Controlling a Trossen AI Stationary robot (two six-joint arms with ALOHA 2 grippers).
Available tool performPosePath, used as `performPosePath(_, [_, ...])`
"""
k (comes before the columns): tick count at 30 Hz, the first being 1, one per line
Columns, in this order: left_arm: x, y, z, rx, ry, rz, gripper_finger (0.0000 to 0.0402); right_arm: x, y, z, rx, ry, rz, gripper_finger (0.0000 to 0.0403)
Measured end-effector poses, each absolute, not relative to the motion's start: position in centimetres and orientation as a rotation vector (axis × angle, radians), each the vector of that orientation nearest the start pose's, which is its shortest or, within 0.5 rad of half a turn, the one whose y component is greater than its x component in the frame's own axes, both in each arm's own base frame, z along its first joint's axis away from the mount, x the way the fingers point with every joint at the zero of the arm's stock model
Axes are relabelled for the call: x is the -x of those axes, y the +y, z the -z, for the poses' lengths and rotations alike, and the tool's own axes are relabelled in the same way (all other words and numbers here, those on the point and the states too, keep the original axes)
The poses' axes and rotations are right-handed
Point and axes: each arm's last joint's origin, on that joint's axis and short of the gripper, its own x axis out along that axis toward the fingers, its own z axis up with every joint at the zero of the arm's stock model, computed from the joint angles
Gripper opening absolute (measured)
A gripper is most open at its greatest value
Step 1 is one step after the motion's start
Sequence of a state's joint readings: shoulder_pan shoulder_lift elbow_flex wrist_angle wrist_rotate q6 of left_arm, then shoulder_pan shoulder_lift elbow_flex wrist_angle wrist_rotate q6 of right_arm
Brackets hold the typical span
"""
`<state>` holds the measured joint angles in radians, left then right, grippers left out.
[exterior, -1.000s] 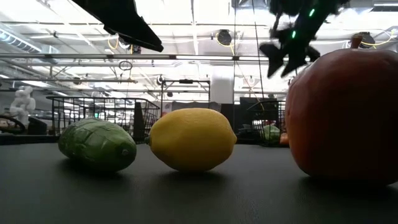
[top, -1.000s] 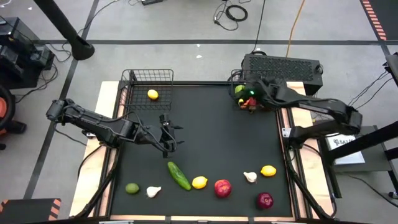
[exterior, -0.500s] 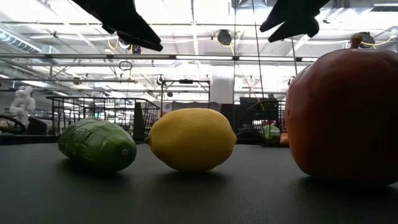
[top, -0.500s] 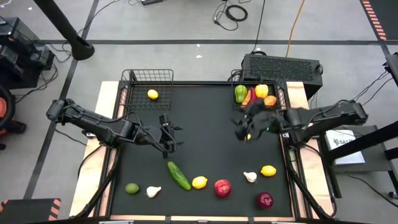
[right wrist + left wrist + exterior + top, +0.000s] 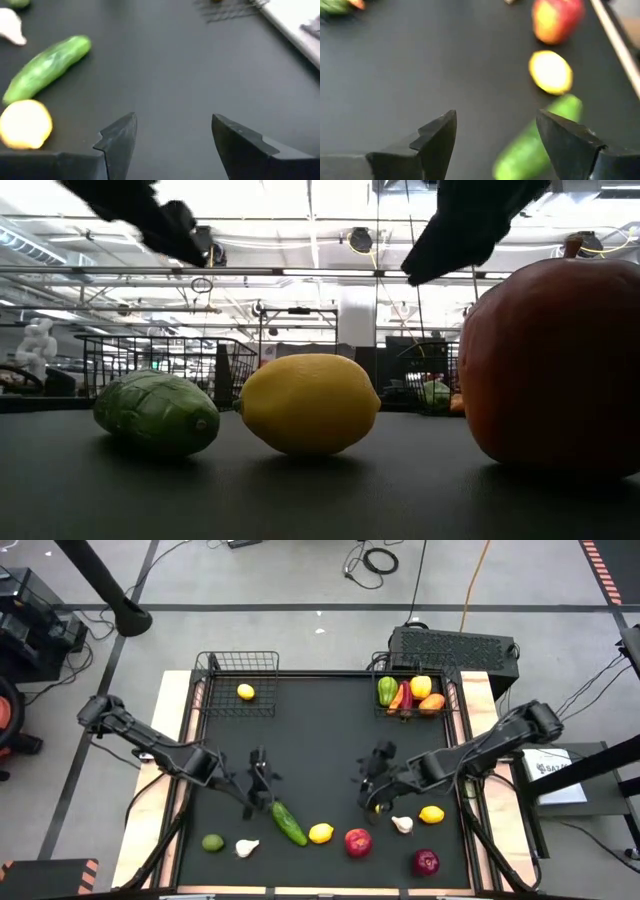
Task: Sort produce into baskets
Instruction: Put the green cucumber into the right black wire basket
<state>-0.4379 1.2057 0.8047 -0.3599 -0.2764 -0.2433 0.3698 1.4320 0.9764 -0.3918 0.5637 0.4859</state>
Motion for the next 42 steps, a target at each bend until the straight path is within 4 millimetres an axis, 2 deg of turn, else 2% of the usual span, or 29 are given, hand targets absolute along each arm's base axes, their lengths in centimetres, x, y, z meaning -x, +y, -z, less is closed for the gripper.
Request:
performPosePath(5, [-21.3,-11.8,-24.2,0.021,0.761,0.178,0.0281,-29.0,9.6,-23.1,-0.093,0.704,0.257,0.0247])
performPosePath(12, [-20.7,-13.9,-23.2,-0.004,0.787,0.176,0.0281,-29.8,9.9,-23.8,-0.109,0.609,0.226,0.0247])
performPosePath(19, [-21.9,-15.2,-19.9,-0.113,0.88,0.142,0.0281,-30.0,10.0,-24.1,-0.132,0.57,0.203,0.0247])
performPosePath(25, [-23.4,-16.2,-17.9,-0.212,0.877,0.231,0.03,-30.0,10.0,-24.1,-0.131,0.573,0.196,0.0247])
performPosePath(31, [-24.4,-15.4,-16.3,-0.274,0.939,0.255,0.0319,-30.0,10.0,-24.0,-0.125,0.578,0.195,0.0247])
performPosePath(34, [-24.6,-14.9,-16.1,-0.313,0.948,0.284,0.032,-30.0,10.0,-24.0,-0.124,0.578,0.195,0.0247])
performPosePath(38, [-25.0,-13.9,-16.0,-0.276,0.995,0.32,0.032,-30.0,10.0,-24.0,-0.118,0.579,0.193,0.0247])
performPosePath(42, [-25.1,-13.1,-15.7,-0.334,1.032,0.336,0.032,-30.0,10.0,-24.0,-0.109,0.582,0.191,0.0247])
